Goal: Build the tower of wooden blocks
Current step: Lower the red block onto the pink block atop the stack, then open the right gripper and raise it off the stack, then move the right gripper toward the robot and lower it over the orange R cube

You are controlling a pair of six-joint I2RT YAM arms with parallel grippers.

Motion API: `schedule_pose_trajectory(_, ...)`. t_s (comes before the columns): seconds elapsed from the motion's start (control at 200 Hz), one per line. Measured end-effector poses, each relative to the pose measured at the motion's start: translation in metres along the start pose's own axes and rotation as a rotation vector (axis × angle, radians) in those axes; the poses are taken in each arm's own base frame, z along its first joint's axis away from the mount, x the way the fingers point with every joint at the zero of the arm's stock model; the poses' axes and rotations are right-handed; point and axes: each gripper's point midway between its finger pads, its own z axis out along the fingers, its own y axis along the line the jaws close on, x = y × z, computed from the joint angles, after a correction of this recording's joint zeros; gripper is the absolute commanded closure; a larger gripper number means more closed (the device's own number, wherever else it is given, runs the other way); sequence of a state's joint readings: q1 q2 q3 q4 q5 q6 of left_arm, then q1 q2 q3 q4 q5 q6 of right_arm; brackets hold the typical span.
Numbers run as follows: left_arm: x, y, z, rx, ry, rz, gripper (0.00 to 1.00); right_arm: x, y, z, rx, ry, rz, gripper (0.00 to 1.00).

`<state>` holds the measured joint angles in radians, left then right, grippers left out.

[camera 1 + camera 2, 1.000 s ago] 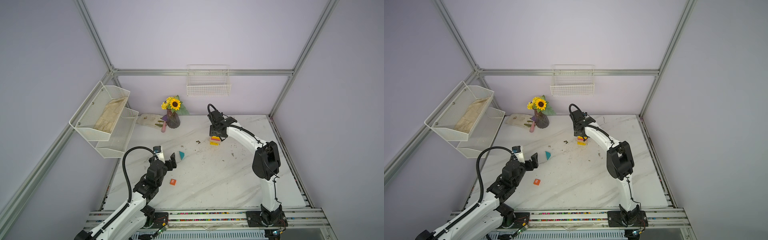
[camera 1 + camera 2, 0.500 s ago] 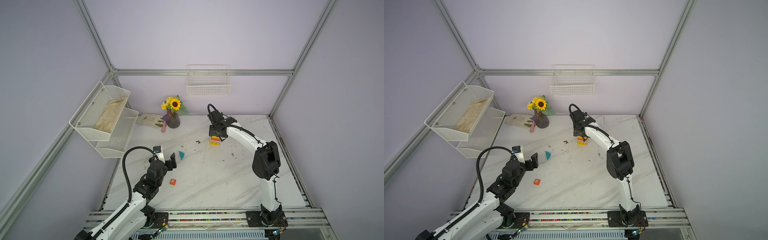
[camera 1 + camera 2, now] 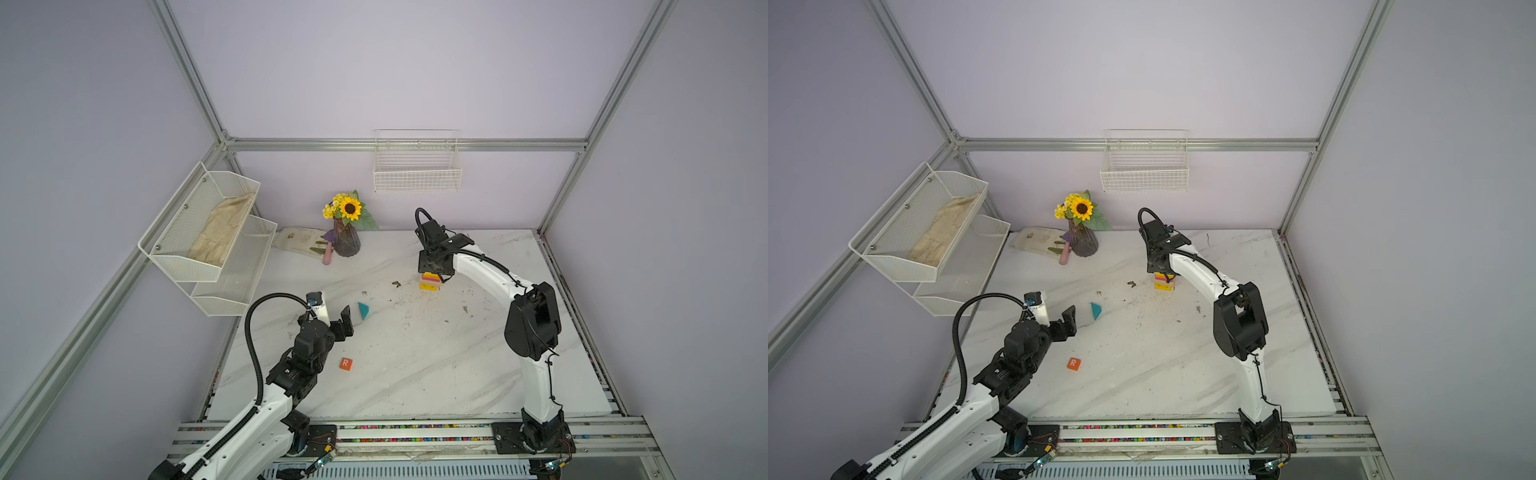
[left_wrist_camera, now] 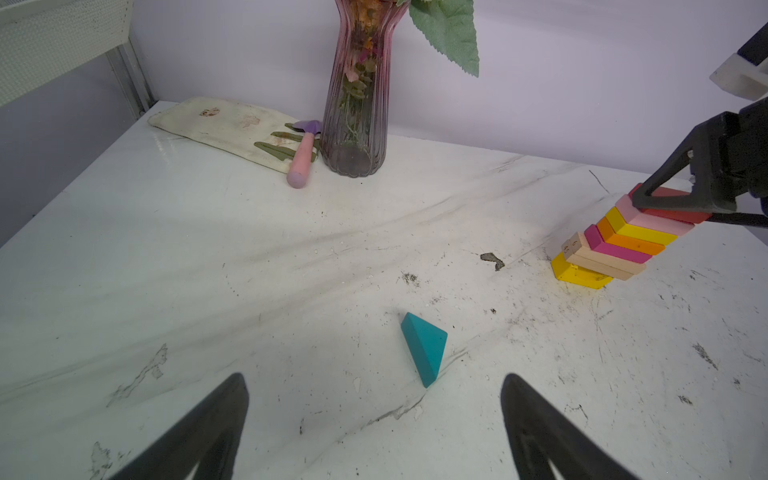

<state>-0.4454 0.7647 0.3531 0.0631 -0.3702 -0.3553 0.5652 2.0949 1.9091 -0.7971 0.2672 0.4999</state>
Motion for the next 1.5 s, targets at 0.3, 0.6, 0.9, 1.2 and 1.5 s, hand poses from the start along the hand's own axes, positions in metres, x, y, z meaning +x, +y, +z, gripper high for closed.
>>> schedule_pose_trajectory(0.3, 0.0, 0.0, 0.0, 0.0, 0.0, 0.0, 0.07, 0.0, 0.001, 0.0, -0.004, 0.002, 0.008, 0.32)
schedule_pose_trajectory(0.6, 0.0, 0.0, 0.0, 0.0, 0.0, 0.0, 0.07, 0.001, 0.004, 0.0, -0.021, 0.009, 0.018, 0.29)
schedule_pose_trajectory(0.9, 0.001, 0.001, 0.0, -0.001, 0.001, 0.0, 0.07, 0.0, -0.013, -0.022, 0.02, -0.035, 0.024, 0.17)
schedule_pose_trajectory(1.2, -0.002, 0.045, -0.004, -0.196, -0.025, -0.097, 0.0, 0.064, 0.045, -0.181, -0.312, -0.284, -0.178, 0.03)
schedule_pose_trajectory(1.5, -0.005, 0.094, -0.017, -0.352, -0.054, -0.259, 0.0, 0.204, 0.147, -0.159, -0.607, -0.162, -0.523, 0.08)
